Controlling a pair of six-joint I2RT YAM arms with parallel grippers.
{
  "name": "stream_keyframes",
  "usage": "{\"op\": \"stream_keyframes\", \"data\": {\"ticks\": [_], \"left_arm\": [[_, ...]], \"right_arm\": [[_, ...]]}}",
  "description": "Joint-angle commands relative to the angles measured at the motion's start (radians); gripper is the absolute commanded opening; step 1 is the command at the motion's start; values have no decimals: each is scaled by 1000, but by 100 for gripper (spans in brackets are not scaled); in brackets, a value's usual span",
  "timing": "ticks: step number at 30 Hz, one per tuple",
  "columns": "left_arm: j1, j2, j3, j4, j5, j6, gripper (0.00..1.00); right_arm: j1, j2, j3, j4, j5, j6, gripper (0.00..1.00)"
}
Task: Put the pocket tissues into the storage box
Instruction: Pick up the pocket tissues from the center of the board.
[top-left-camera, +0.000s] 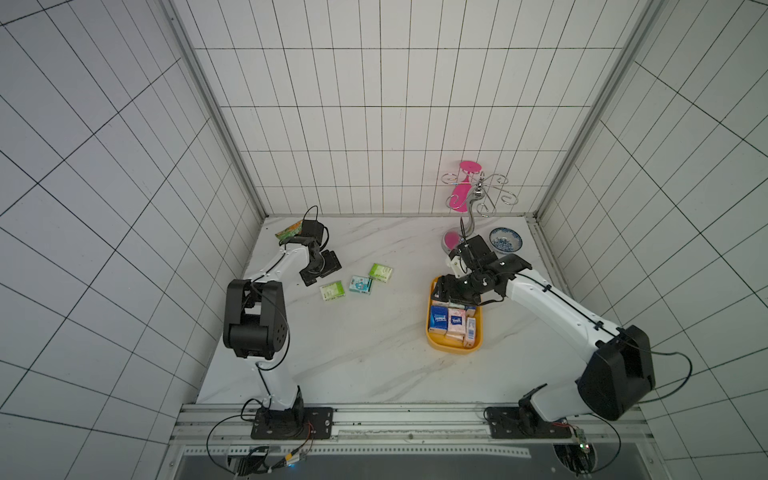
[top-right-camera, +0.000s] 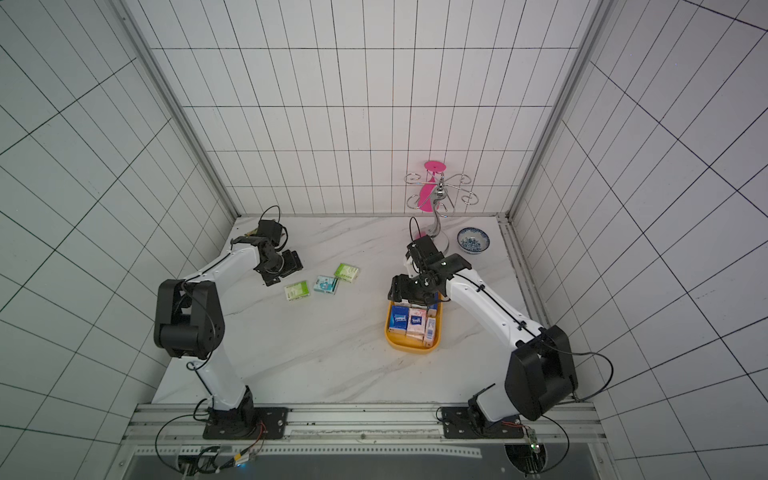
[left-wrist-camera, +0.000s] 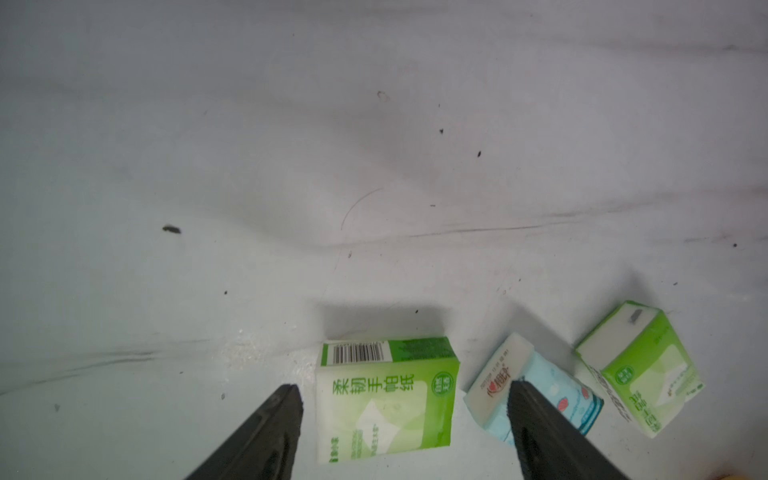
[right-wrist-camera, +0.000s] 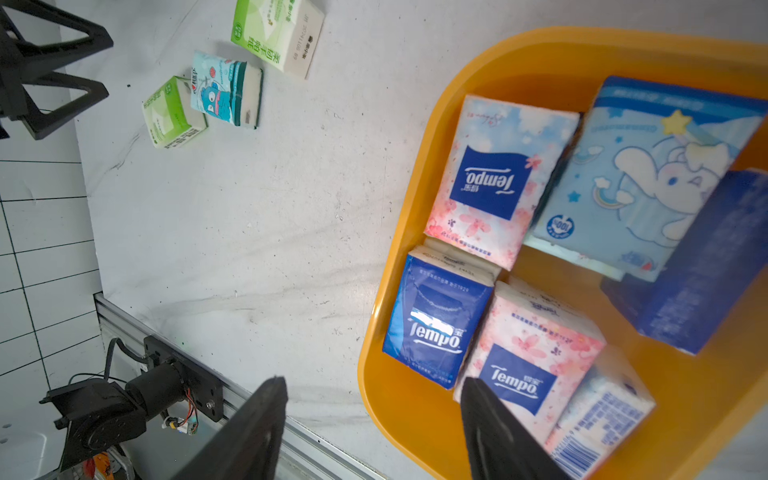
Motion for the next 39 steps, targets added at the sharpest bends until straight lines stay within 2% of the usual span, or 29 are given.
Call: {"op": "stream_keyframes", "data": {"ticks": [1,5,12,17,28,31,32,35,39], "left_arm": [[17,56,2,93,96,29,82],[15,38,-71,159,159,32,82],[4,-11,-161,163,152,15,83],[-37,-75,-228,160,136,-9,83],[-164,-28,-166,-4,-105,35,83],[-190,2,-140,-50,-169,51,80],[-194,14,-131,-60,-174,58,74],[-196,44,-122,-74,-186,62,67],[-196,58,-131,-68,-191,62,67]], "right_arm": [[3,-9,20,-42,30,-19,70],[2,-16,20,-49,52,-22,71],[2,-5,23,-51,46,-31,71],[2,6,29,-51,46,-38,71],[1,-27,24,-53,70,-37,71],[1,-36,24,-52,80,-33,71],[1,-38,24,-52,82,-34,71],[-1,-43,23,-53,85,-32,71],[0,-46,20,-53,86,-29,71]]}}
